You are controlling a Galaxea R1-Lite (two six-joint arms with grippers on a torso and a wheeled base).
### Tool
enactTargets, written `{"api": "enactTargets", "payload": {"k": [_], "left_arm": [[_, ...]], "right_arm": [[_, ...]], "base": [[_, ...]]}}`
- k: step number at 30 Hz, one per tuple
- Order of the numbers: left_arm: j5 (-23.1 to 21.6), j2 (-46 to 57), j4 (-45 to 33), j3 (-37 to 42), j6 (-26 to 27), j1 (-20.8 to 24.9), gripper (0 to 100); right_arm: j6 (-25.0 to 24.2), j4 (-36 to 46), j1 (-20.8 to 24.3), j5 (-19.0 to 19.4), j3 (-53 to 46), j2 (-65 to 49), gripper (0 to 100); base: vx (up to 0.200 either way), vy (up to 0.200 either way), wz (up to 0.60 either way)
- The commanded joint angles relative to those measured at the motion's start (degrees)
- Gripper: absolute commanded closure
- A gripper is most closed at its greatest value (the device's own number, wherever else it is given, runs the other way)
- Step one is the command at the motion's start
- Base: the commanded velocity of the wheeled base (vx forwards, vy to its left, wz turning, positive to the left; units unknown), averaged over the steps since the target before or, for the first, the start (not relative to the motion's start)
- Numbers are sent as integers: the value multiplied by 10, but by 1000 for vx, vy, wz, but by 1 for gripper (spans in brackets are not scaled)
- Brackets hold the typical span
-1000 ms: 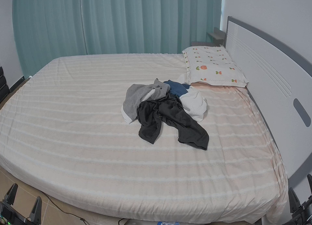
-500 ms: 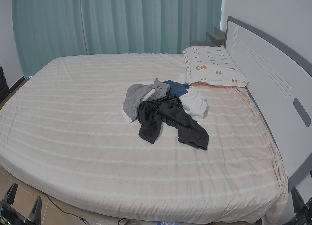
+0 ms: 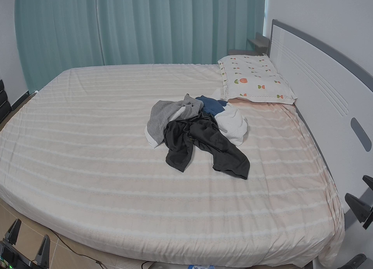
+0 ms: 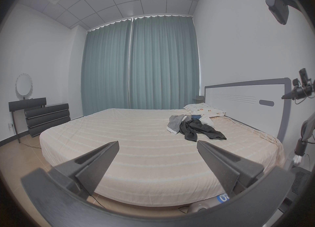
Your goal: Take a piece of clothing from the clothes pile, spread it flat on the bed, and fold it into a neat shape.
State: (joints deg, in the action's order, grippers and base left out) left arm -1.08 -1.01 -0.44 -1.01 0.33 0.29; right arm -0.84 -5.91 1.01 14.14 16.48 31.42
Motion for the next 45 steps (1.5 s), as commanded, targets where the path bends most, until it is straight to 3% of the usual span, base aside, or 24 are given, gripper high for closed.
{"api": "enactTargets", "payload": {"k": [1, 6, 10, 19, 24, 27, 37, 45], "left_arm": [[0, 5, -1, 8, 0, 0, 0], [1, 5, 1, 8, 1, 0, 0], [1, 5, 1, 8, 1, 0, 0], [1, 6, 0, 8, 4, 0, 0], [2, 5, -1, 8, 5, 0, 0], [1, 6, -2, 8, 5, 0, 0], [1, 5, -3, 8, 5, 0, 0], [0, 5, -3, 8, 5, 0, 0]], "right_arm": [[-29, -142, 47, 9, 65, 367, 0], [-84, -200, 73, -21, 116, 521, 0], [-158, -292, 98, -72, 184, 677, 0], [-246, -305, 149, -155, 377, 914, 0], [-267, -306, 156, -159, 457, 1020, 0], [-305, -305, 161, -160, 495, 1059, 0], [-376, -308, 189, -159, 521, 1098, 0], [-386, -307, 187, -159, 540, 1110, 0]], "base": [[0, 0, 0], [0, 0, 0], [0, 0, 0], [0, 0, 0], [0, 0, 0], [0, 0, 0], [0, 0, 0], [0, 0, 0]]}}
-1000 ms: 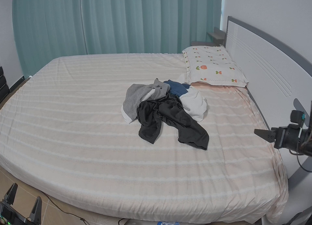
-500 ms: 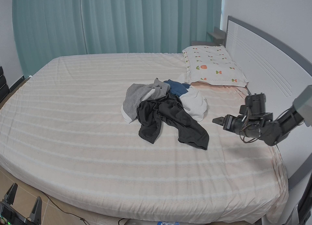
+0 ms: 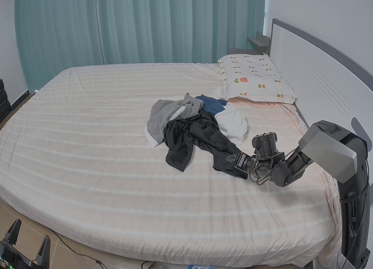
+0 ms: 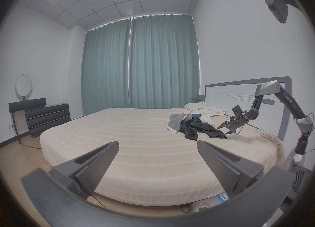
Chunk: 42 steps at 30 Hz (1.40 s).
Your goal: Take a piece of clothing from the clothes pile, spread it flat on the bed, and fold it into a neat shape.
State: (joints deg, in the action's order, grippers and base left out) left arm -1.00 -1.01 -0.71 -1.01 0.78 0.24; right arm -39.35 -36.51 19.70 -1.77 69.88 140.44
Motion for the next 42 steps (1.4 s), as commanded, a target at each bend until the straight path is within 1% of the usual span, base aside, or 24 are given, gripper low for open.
{"api": "enactTargets", "payload": {"k": [1, 8, 13, 20, 24, 25, 27, 33, 34, 38, 42], "left_arm": [[0, 5, 0, 8, 0, 0, 0], [0, 5, 0, 8, 0, 0, 0], [-1, 5, 0, 8, 0, 0, 0], [0, 5, 0, 8, 0, 0, 0], [0, 5, 0, 8, -1, 0, 0], [0, 5, 0, 8, -1, 0, 0], [0, 5, 0, 8, -1, 0, 0], [1, 5, 0, 8, -2, 0, 0], [1, 4, 0, 8, -2, 0, 0], [1, 5, 0, 8, -3, 0, 0], [1, 5, 0, 8, -4, 0, 0]], "right_arm": [[-1, -3, -1, -1, 8, 23, 0], [-1, -3, -10, -12, 28, 45, 0], [1, -1, -12, -42, 58, 58, 0], [5, -1, -6, -43, 83, 78, 0], [16, 0, -5, -44, 109, 96, 0], [33, 1, -6, -46, 130, 108, 0], [45, 1, -5, -47, 153, 121, 0], [50, 11, 5, -47, 160, 126, 0], [52, 11, 5, -46, 159, 126, 100], [67, 5, 5, -46, 144, 121, 100], [64, -11, 6, -45, 127, 106, 100]], "base": [[0, 0, 0], [0, 0, 0], [0, 0, 0], [0, 0, 0], [0, 0, 0], [0, 0, 0], [0, 0, 0], [0, 0, 0], [0, 0, 0], [0, 0, 0], [0, 0, 0]]}}
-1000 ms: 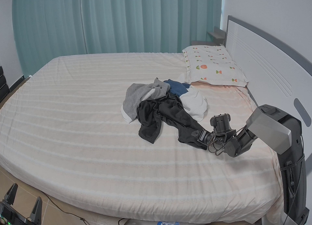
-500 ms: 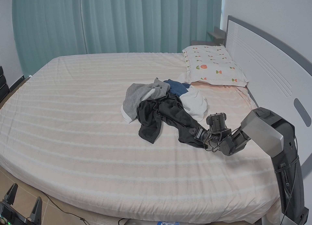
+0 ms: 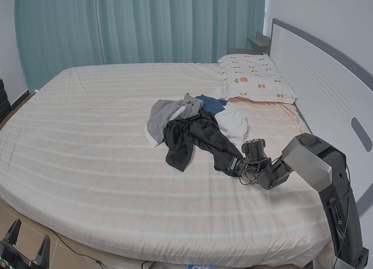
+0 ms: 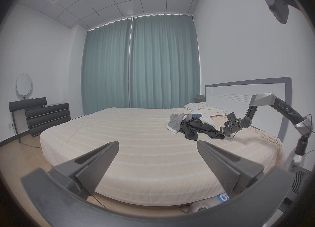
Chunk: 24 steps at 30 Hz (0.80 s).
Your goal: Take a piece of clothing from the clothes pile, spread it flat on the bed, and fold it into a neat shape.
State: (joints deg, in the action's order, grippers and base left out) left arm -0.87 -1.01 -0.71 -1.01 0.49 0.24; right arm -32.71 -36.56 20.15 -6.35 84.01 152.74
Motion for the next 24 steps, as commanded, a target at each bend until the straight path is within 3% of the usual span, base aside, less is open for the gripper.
{"api": "enactTargets", "payload": {"k": [1, 5, 7, 14, 24], "left_arm": [[2, 5, 0, 8, -3, 0, 0], [3, 5, 2, 8, -8, -1, 0], [1, 4, 2, 8, -3, 0, 0], [-2, 5, 3, 8, 0, 0, 0], [-7, 6, 4, 8, 29, -1, 0]], "right_arm": [[-5, -21, 1, 8, -29, -27, 100], [-7, -58, -1, 42, -80, -60, 100], [-12, -114, -2, 85, -147, -103, 100], [-52, -235, 2, 180, -331, -232, 100], [-102, -361, 10, 248, -561, -430, 100]], "base": [[0, 0, 0], [0, 0, 0], [0, 0, 0], [0, 0, 0], [0, 0, 0]]}}
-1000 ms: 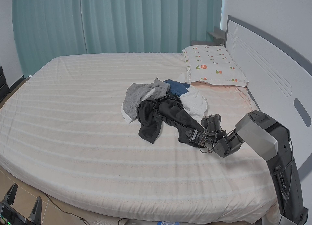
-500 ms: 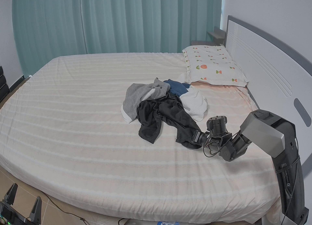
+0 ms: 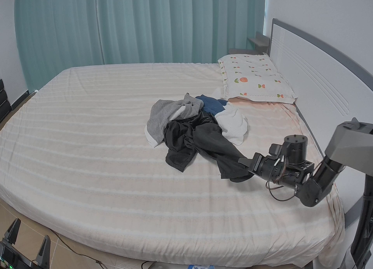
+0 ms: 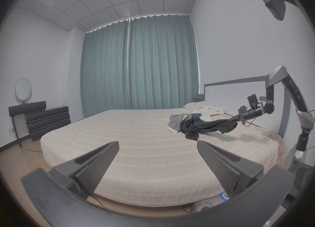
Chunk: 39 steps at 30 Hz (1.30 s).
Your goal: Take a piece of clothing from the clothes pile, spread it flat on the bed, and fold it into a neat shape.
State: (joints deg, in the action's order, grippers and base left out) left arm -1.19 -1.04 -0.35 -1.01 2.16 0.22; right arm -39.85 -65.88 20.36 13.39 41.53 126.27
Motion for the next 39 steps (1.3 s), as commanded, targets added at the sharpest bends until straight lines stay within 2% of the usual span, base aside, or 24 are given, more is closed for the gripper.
{"api": "enactTargets", "payload": {"k": [1, 7, 12, 15, 16, 17, 18, 20, 24, 26, 27, 29, 31, 32, 33, 34, 36, 39], "left_arm": [[-4, 6, 1, 8, 12, 0, 0], [0, 6, 3, 8, 7, 0, 0], [2, 6, 4, 8, 2, -1, 0], [6, -7, 32, -45, -38, -1, 0], [13, -72, 57, -165, -113, 0, 0], [7, -130, 55, -206, -160, -2, 0], [1, -165, 54, -210, -148, -10, 0], [-10, -194, 46, -196, -91, -13, 0], [-18, -296, 40, -102, 22, -11, 0], [-17, -319, 40, -87, 42, -8, 0], [-25, -369, 42, -80, 78, 3, 0], [-30, -396, 45, -82, 86, 15, 0], [-32, -501, 98, -94, 79, 56, 0], [-32, -501, 98, -94, 79, 56, 0], [-26, -593, 163, -94, 72, 77, 0], [-25, -600, 167, -94, 72, 79, 0], [15, -709, 249, -95, 71, 102, 0], [44, -802, 326, -105, 43, 155, 0]], "right_arm": [[-30, -73, 8, 52, -145, -170, 100], [-47, -183, 8, 59, -234, -199, 100], [-47, -230, 11, 67, -248, -203, 100], [-45, -235, 17, 67, -254, -203, 100], [-46, -235, 21, 68, -254, -202, 100], [-46, -235, 21, 68, -251, -199, 100], [-47, -235, 21, 67, -249, -199, 100], [-46, -235, 21, 67, -253, -203, 100], [-43, -235, 35, 61, -256, -207, 100], [-42, -235, 38, 60, -259, -210, 100], [-44, -235, 41, 62, -268, -221, 100], [-44, -235, 42, 67, -271, -227, 100], [-45, -235, 43, 69, -276, -234, 100], [-45, -235, 43, 69, -276, -234, 100], [-45, -235, 48, 67, -275, -231, 100], [-45, -235, 48, 67, -276, -230, 100], [-45, -235, 48, 67, -276, -226, 100], [-45, -235, 48, 67, -276, -224, 100]], "base": [[0, 0, 0], [0, 0, 0], [0, 0, 0], [0, 0, 0], [0, 0, 0], [0, 0, 0], [0, 0, 0], [0, 0, 0], [0, 0, 0], [0, 0, 0], [0, 0, 0], [0, 0, 0], [0, 0, 0], [0, 0, 0], [0, 0, 0], [0, 0, 0], [0, 0, 0], [0, 0, 0]]}}
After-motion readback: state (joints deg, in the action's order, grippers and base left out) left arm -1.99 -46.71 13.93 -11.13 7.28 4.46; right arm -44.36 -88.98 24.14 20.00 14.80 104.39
